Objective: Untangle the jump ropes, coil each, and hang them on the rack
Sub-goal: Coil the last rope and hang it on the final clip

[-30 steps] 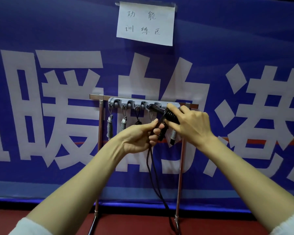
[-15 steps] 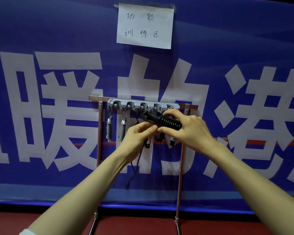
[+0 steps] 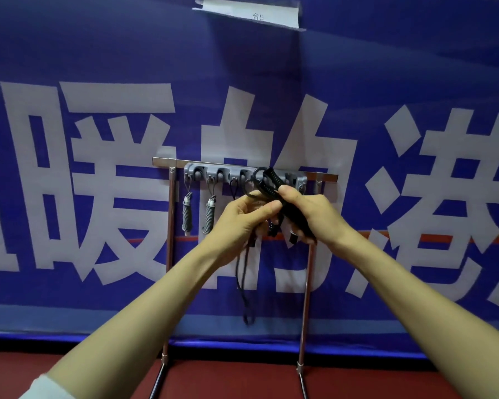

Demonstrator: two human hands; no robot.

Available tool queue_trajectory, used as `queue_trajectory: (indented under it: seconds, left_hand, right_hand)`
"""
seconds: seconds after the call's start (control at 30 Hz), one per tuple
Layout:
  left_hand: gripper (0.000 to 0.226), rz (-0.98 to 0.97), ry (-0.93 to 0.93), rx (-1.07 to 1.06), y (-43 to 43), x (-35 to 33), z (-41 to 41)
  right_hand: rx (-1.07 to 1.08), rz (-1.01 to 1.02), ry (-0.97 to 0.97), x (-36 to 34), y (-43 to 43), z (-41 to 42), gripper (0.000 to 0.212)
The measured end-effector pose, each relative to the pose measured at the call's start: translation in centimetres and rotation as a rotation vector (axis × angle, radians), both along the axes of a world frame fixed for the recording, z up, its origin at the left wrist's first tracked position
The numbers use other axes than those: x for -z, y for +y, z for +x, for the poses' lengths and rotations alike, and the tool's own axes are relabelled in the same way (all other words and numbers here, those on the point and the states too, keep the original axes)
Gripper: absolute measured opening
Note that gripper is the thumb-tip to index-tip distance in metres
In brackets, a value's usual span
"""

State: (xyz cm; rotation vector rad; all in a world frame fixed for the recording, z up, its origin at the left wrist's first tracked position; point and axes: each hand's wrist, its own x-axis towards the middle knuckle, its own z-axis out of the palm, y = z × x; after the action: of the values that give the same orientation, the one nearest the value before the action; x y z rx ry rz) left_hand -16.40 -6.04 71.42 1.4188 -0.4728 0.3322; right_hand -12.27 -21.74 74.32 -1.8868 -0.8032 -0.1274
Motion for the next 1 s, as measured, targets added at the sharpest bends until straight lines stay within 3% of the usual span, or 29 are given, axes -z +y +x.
queue_trajectory:
  seconds: [0.17,0.4,0.47,0.6,0.73,0.9,1.0]
  left_hand:
    - [0.052,-0.031,0.373,0.379,0.9,1.0,-0.4]
    - [0.017,-0.105,0.349,0.745,1.1,1.9,-0.9]
    - [0.013,-0.113,0.35,0.689,0.5,1.9,-0.9]
    - [0.016,0.017,0.28,0.365,0.9,1.6,-0.7]
    - [0.02,0.121,0.213,0.255,1.5,1.0,-0.2]
    - [0.007,0.625,-0.021,0.102,4.3,-1.8,-0.5]
    - [0.018,0.887,-0.096,0.055,4.9,-4.1,-0.4]
  right_hand:
    - [-0.039,-0.066,-0.07,-0.6,-0.4,-0.1,0.086]
    - [-0.177,-0.021,0.0,-1.3,-0.7,-0.4,0.055]
    - [-0.172,-0.043,0.003,-1.4,-0.8,-0.3,0.055]
    - [-0.141,-0.122,-0.076,-1.7,-1.3,0.0,0.077]
    - [-0.192,-0.177,-0.122,-1.9,-1.4,-0.3,0.078]
    - [-0.282,-0.331,-0.057,-2.1,-1.4,-1.0,0.059]
    - [-0.343,-0.414,0.024,-1.9,-1.3,-1.2,0.042]
